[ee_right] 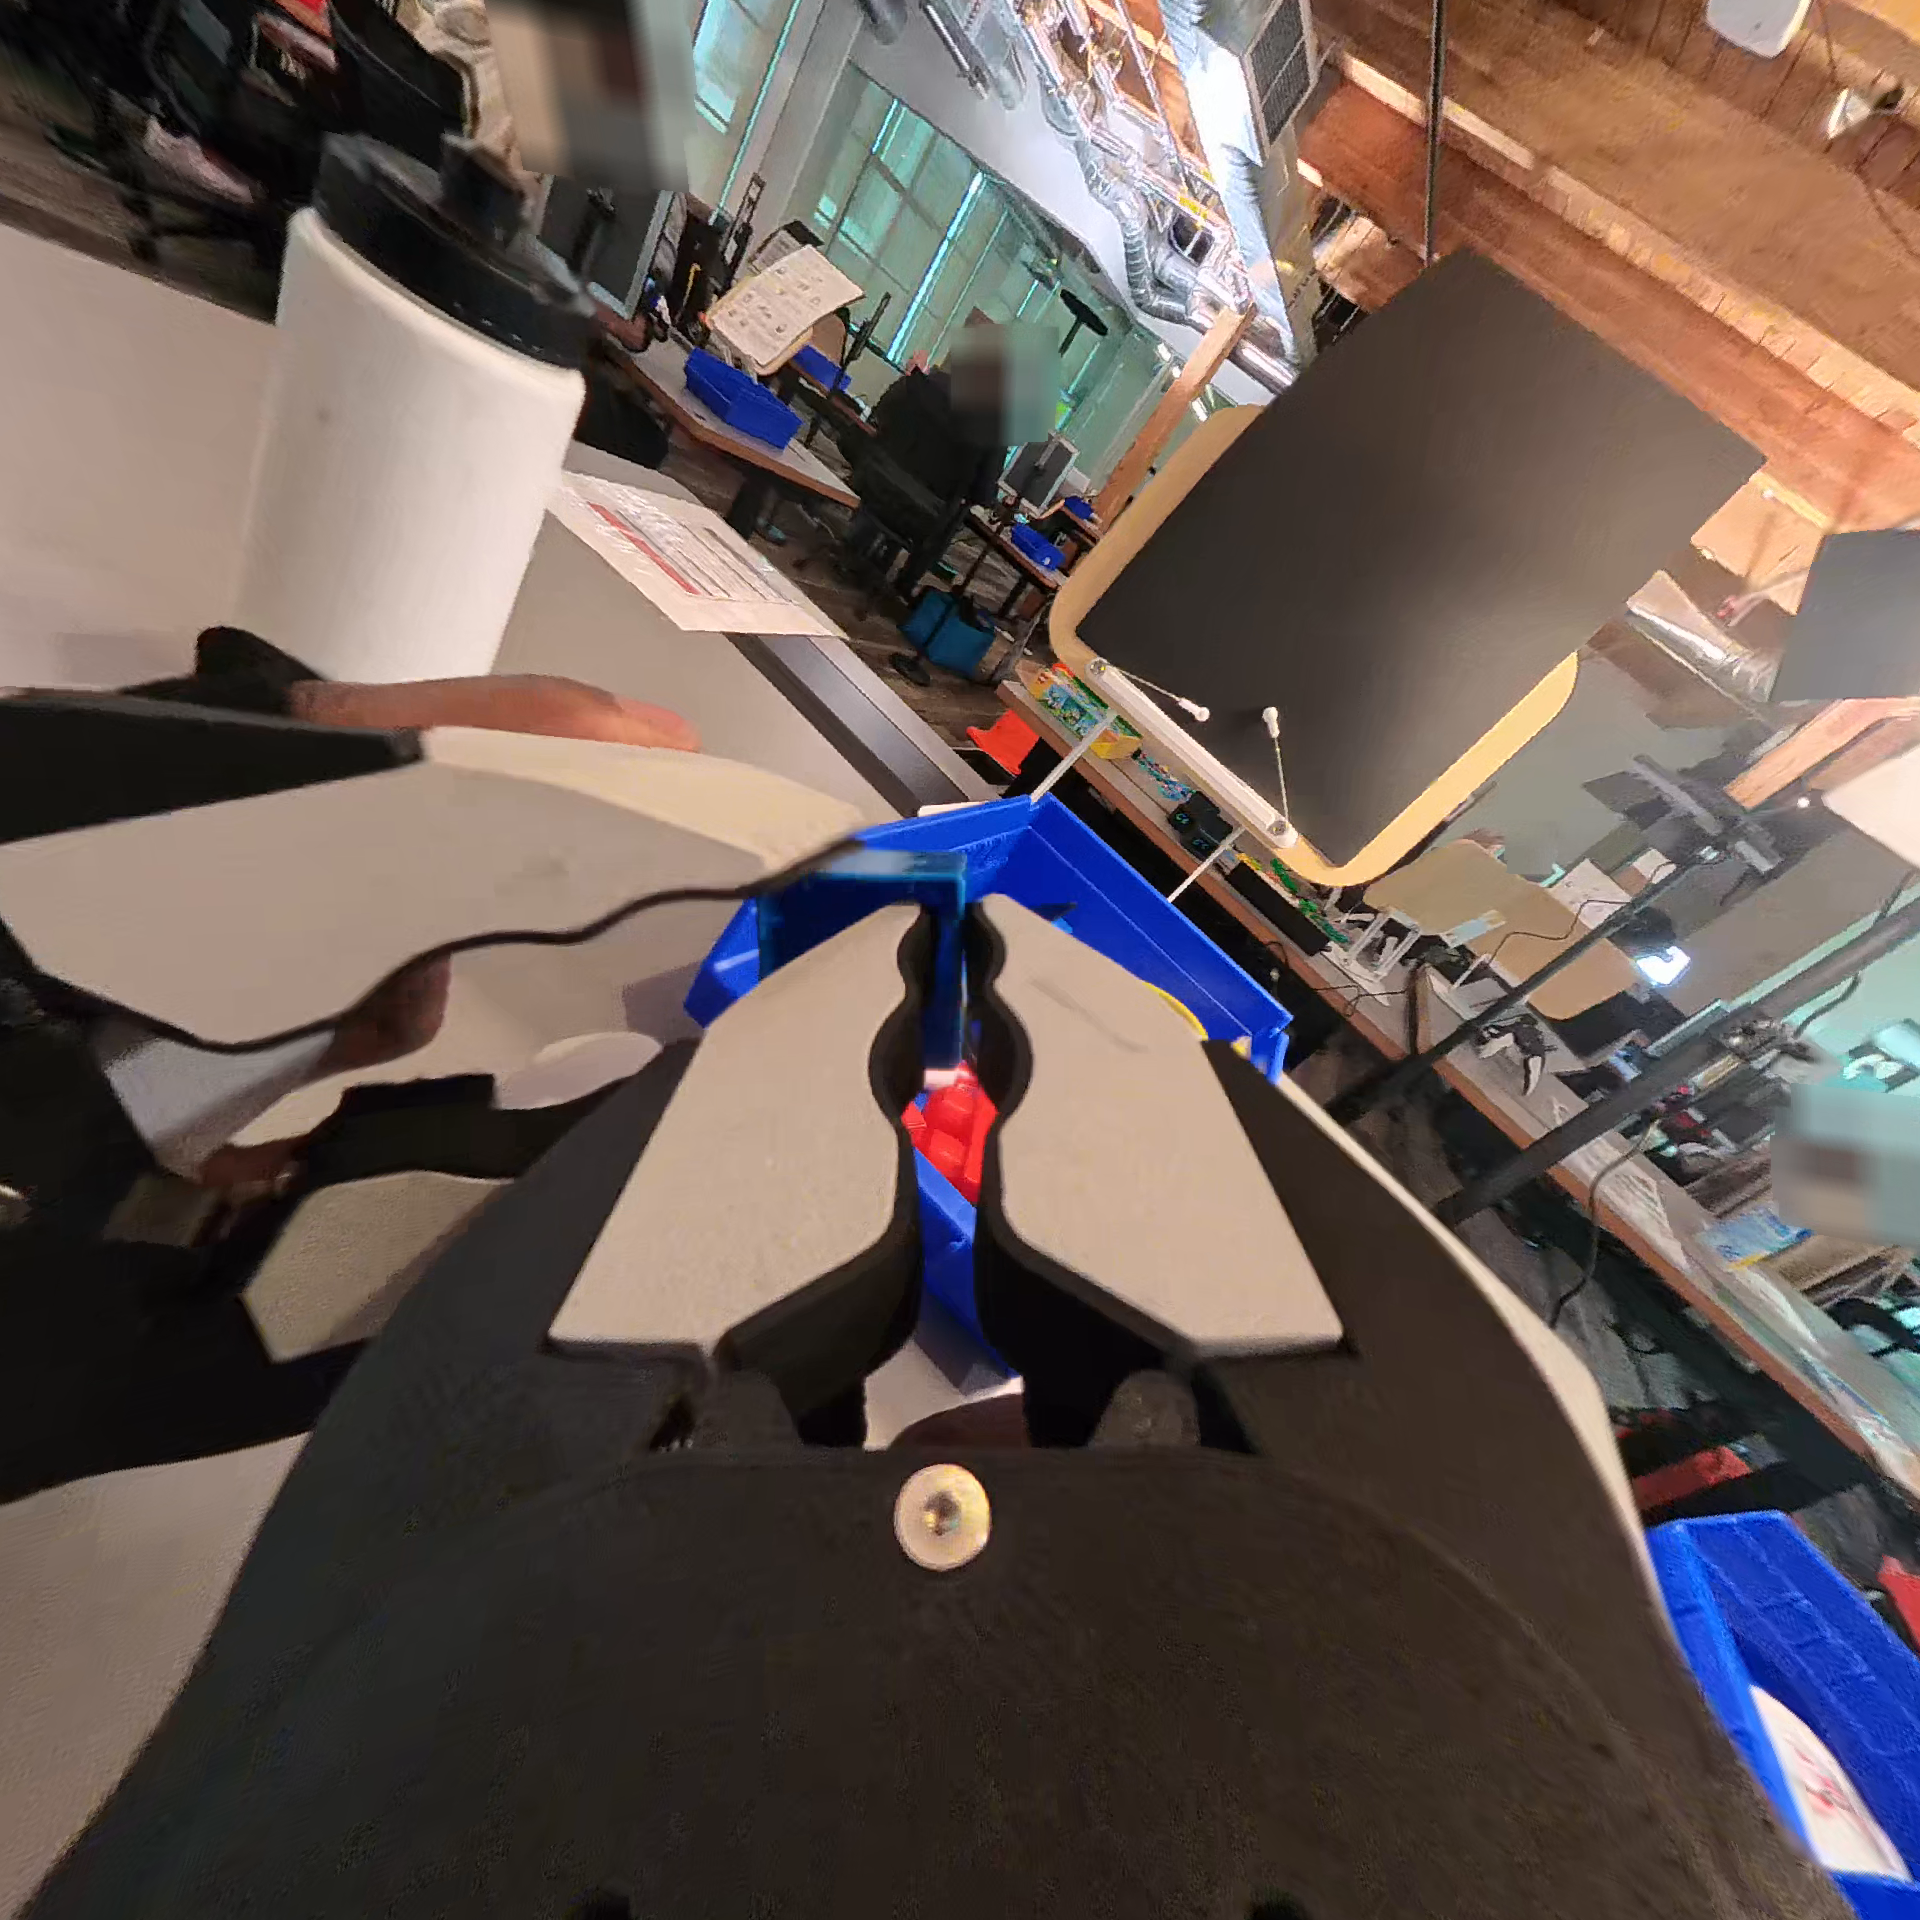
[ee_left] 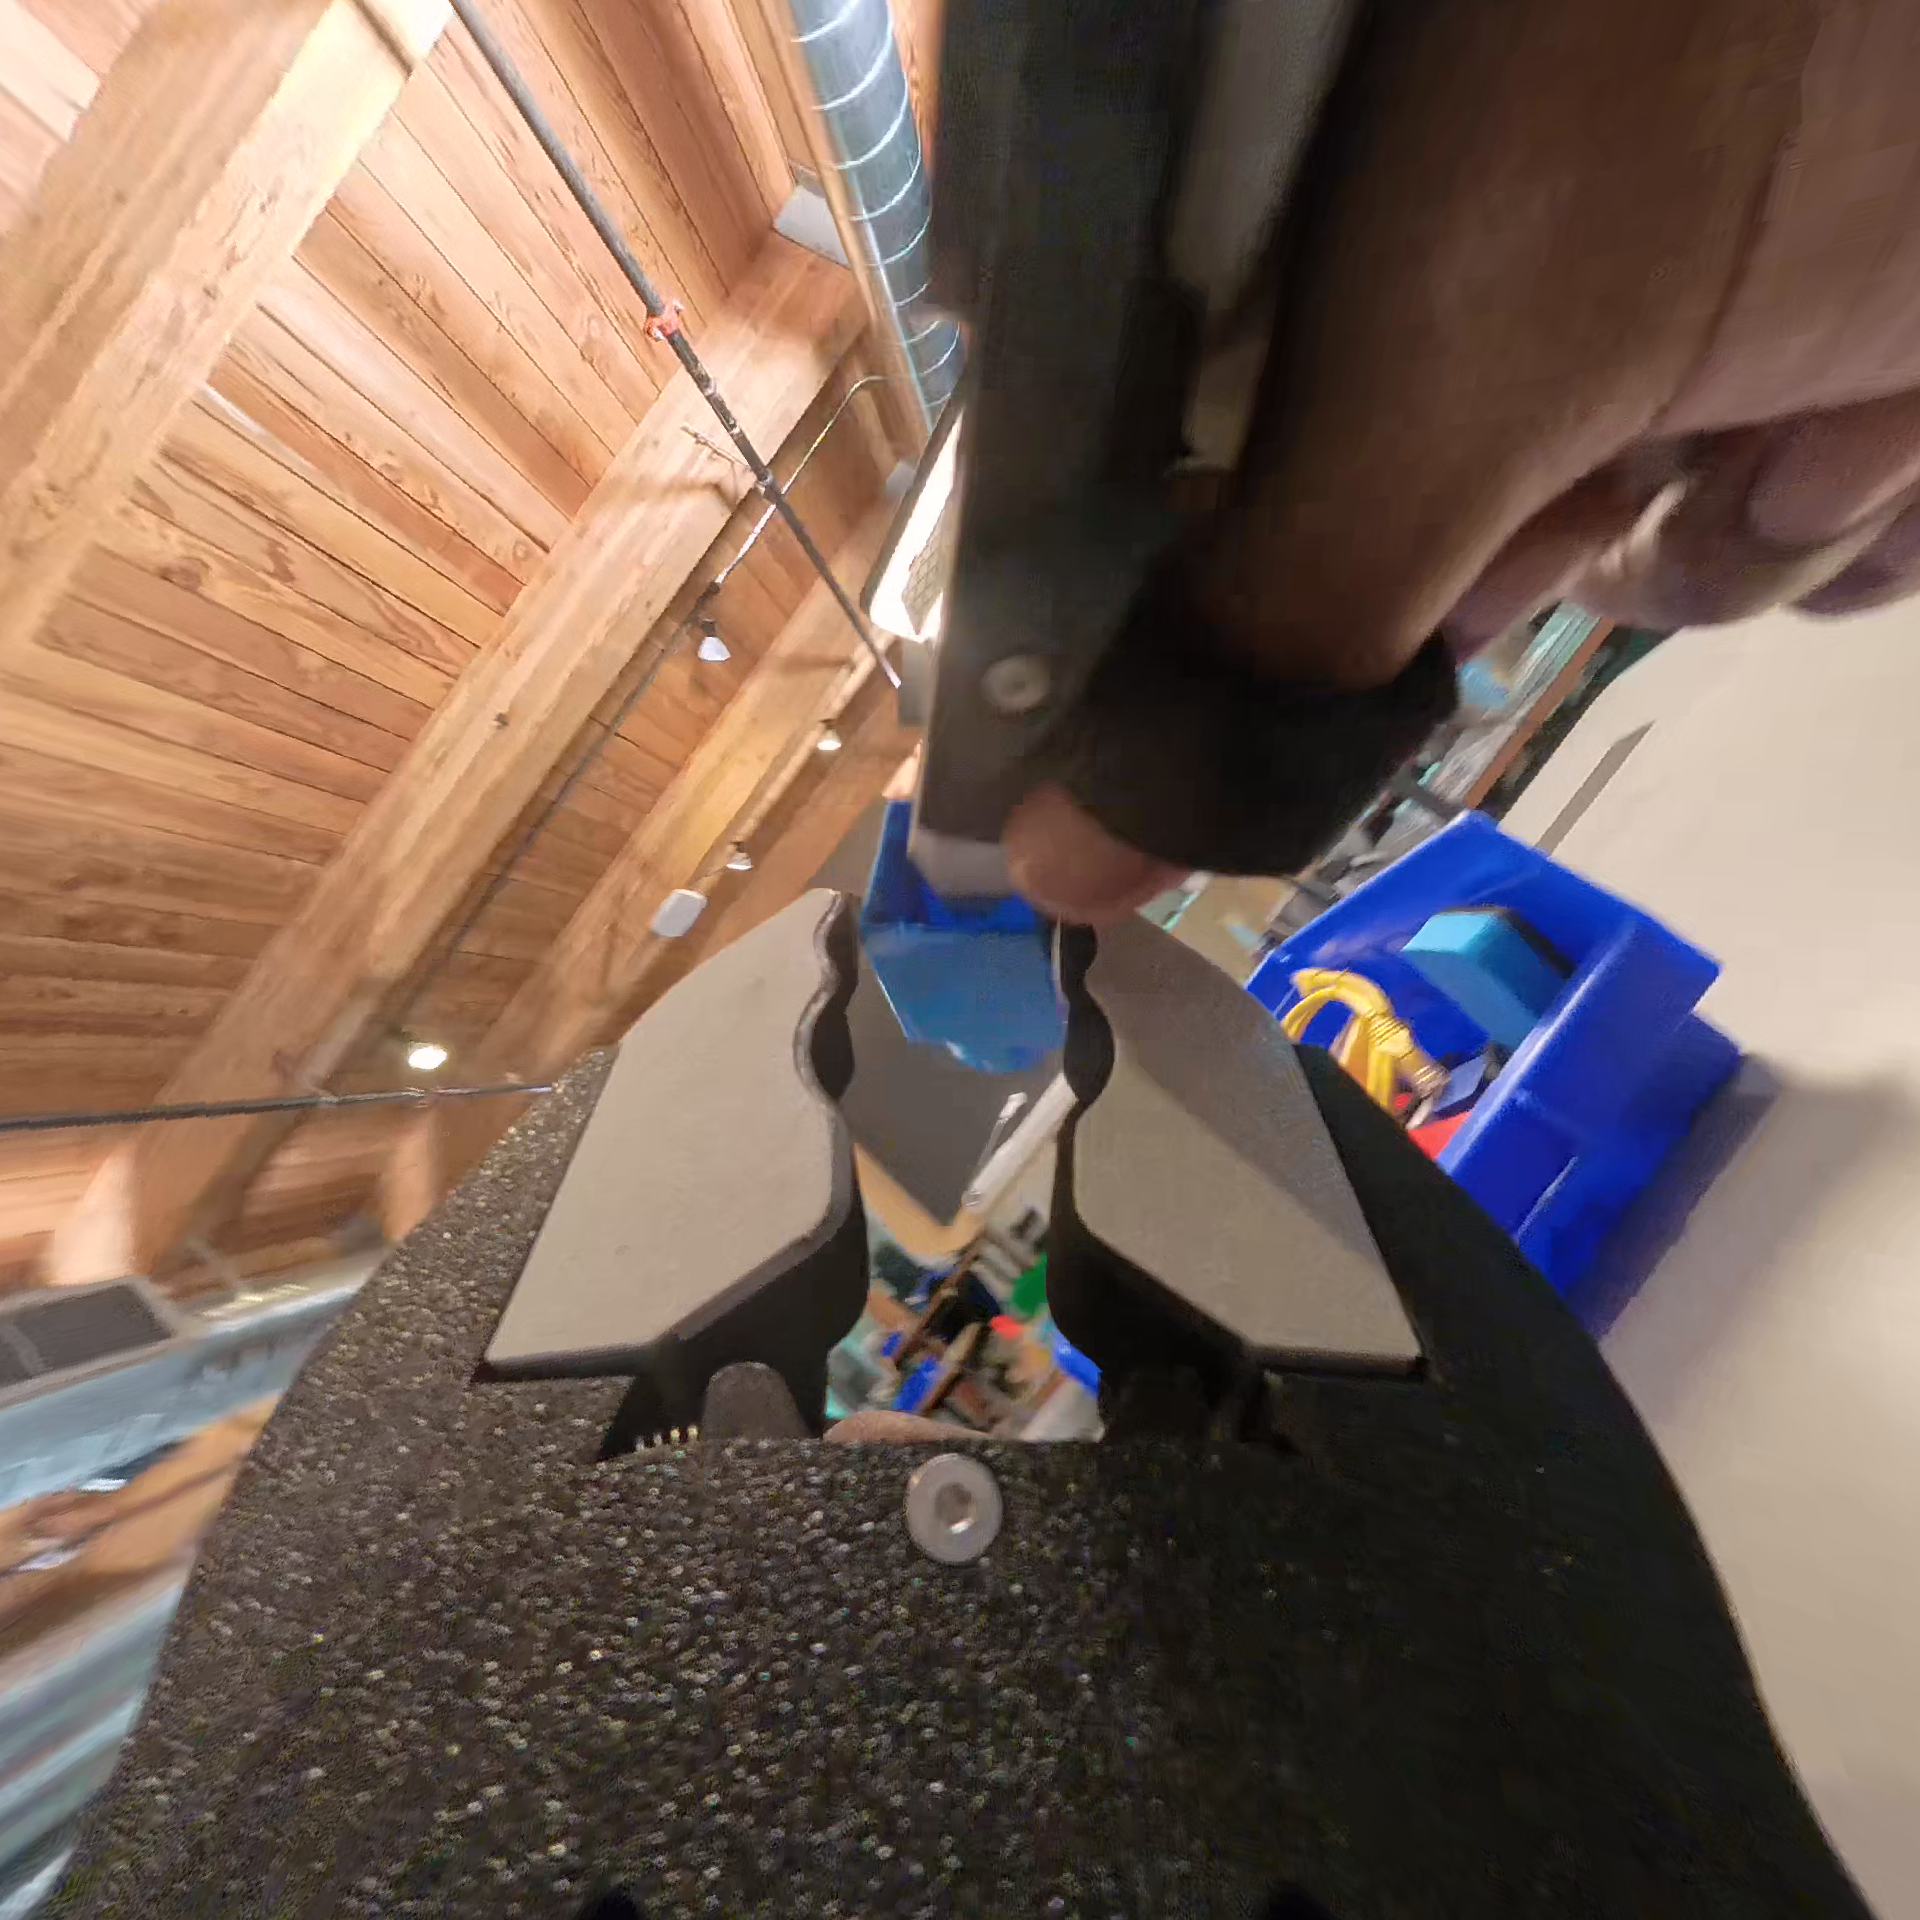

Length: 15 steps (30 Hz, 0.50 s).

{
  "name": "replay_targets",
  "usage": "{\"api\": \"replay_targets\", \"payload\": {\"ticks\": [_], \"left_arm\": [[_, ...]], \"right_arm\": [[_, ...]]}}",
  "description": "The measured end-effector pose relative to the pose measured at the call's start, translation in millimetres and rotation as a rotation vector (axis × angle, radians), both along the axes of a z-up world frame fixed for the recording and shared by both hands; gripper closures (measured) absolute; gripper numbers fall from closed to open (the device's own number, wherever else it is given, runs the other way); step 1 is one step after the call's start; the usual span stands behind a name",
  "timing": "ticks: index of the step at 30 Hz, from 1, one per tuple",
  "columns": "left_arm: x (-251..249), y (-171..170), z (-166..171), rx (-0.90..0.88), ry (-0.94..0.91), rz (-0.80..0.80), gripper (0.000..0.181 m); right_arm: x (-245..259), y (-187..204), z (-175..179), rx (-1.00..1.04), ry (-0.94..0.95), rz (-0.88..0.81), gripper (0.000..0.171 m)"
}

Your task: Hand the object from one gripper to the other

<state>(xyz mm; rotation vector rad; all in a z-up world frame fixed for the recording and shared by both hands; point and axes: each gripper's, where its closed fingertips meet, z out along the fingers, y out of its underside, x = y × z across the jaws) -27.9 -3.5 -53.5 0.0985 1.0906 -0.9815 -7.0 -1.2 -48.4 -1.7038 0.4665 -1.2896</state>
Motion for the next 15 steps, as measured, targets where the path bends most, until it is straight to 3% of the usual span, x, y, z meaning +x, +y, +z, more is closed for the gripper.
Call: {"api": "replay_targets", "payload": {"ticks": [3,8,12,15], "left_arm": [[1,3,5,-0.127,0.157,-0.183,0.128],[-9,6,16,-0.368,0.474,-0.643,0.12],[-24,1,17,-0.483,0.811,-1.074,0.12],[-29,4,17,-0.556,1.014,-1.292,0.121]], "right_arm": [[3,-9,5,0.151,0.075,0.076,0.167],[-10,-9,14,0.499,0.32,0.429,0.167],[-27,-11,23,0.575,0.374,0.649,0.167],[-39,-8,21,0.536,0.378,0.75,0.166]]}}
